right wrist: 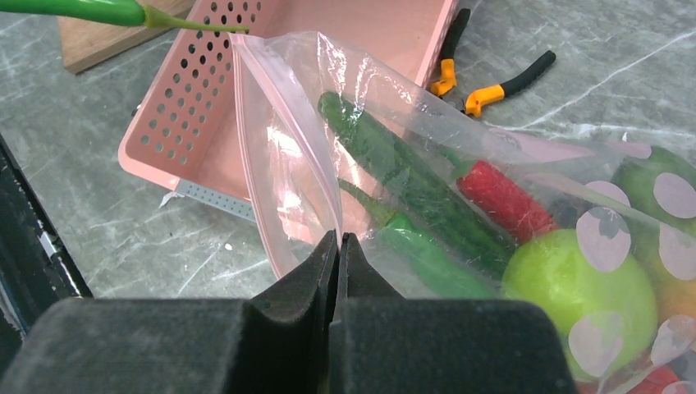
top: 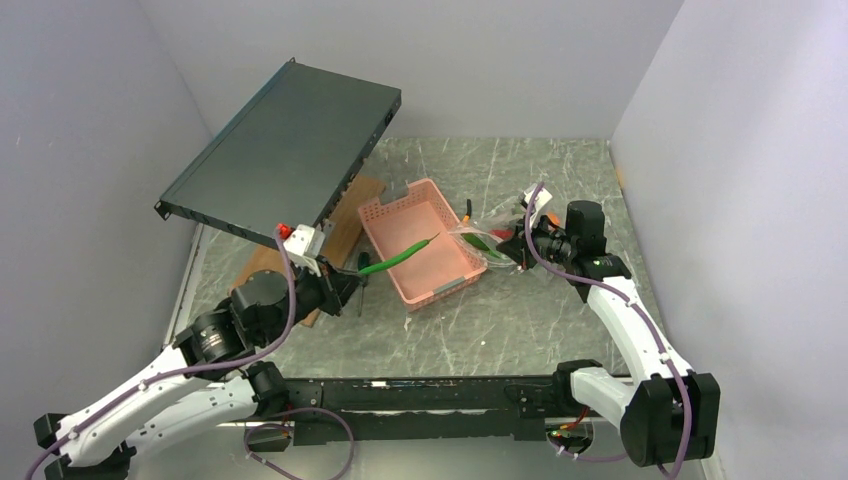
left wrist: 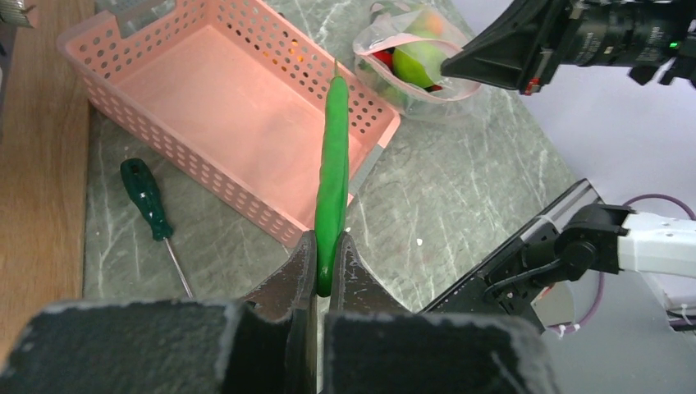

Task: Open the zip-top bag and remove the fake food
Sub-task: Place the fake vegetable in the bin.

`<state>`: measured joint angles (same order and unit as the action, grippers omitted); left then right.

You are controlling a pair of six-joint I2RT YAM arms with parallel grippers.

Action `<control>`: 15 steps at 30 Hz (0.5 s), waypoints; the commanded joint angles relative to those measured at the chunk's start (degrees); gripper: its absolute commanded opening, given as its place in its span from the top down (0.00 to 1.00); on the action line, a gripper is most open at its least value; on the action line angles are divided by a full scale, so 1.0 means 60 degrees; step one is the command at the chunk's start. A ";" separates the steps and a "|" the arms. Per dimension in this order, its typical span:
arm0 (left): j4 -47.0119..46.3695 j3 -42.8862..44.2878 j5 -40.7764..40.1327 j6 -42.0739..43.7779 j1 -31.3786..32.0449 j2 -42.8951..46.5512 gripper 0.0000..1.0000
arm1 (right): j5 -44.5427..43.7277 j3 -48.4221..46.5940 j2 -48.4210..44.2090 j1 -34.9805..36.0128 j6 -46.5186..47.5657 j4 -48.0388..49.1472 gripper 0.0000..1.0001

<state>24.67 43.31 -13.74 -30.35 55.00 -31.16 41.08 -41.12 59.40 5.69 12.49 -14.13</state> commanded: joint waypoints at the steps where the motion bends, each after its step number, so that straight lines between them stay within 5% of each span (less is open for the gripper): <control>1: -0.0070 0.0328 -0.0510 -0.0271 0.0048 -0.0665 1.00 | 0.0141 -0.0342 0.0041 -0.0044 0.0187 -0.0056 1.00; 15: -0.0772 0.1703 -0.2780 0.0315 0.0898 -0.3636 1.00 | 0.0126 -0.0371 0.0054 -0.0054 0.0203 -0.0076 1.00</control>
<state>22.98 48.34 -22.02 -30.61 57.25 -47.79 41.12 -41.15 59.66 5.69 12.51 -14.24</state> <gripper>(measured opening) 0.045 0.009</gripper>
